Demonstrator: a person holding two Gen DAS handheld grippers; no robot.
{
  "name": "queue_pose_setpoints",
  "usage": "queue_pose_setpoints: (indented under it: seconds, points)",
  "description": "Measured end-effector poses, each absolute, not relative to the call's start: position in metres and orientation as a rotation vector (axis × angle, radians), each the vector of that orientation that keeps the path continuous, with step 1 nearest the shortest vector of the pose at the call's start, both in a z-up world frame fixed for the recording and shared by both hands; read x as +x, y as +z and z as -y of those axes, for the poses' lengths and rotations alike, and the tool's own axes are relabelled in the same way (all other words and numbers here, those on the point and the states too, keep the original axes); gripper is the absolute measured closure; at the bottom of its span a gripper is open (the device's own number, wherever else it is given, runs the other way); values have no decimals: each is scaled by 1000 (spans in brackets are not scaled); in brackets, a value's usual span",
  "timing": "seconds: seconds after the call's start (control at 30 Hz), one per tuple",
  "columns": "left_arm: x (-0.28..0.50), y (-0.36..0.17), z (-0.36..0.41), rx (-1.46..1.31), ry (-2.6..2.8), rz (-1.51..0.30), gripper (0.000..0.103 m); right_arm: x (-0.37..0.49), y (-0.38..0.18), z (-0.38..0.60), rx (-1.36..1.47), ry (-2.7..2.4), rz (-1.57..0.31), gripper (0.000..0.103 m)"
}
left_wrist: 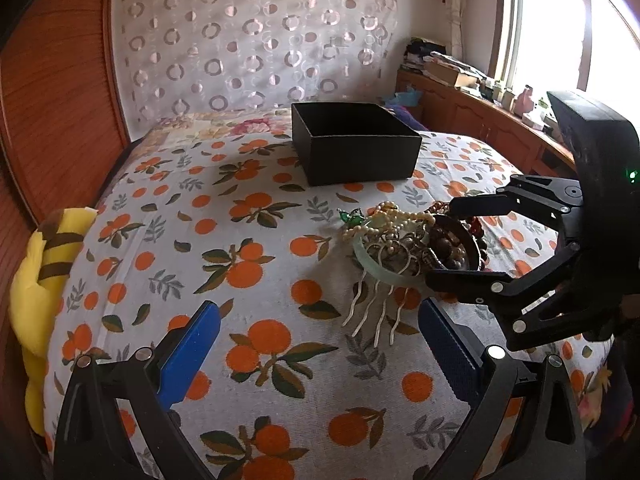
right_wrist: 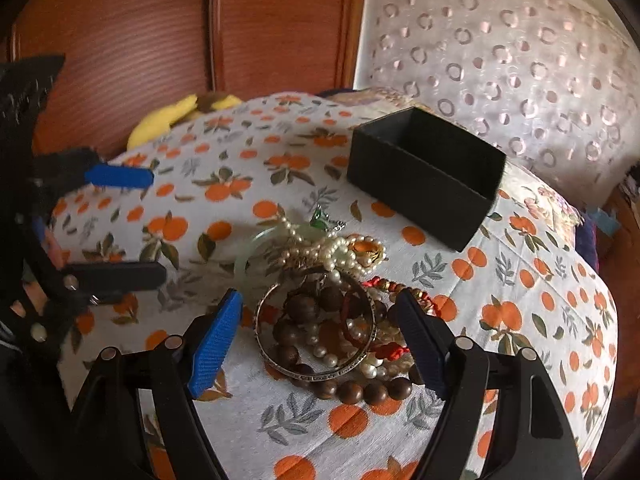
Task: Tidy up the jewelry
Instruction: 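Close the right gripper on the silver metal bangle while the left tool reaches the pile, then lift the silver bangle with the right gripper while the left gripper grasps and lifts a pearl necklace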
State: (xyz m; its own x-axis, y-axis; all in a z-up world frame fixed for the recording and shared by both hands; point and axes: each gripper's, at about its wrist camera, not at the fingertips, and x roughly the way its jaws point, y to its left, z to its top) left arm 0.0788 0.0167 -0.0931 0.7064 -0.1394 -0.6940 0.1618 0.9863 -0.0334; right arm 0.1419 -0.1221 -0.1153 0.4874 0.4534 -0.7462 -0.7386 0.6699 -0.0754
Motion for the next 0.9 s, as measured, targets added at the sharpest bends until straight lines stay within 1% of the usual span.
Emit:
queue_pose_setpoints:
  seconds: [0.03,0.23,0.5,0.67,0.9]
  points:
    - [78,-93,-18,27,-167,-767,7,142,-114,122,-423,753,-767,23]
    - [76,-91,-24,13,-165,-758,7,135,-118,123,-490,762,-774,40]
    - [75,-89,-25,5,-167,-751,7,132,-113,131,-476,691,-772,40]
    - [75,-88,-22,8,-171,-747,7,136,-101,147,-441,600,-809,40]
    - [74,-88,-17,10,-181,-746,7,148,-100,169,-433,517,-862,40]
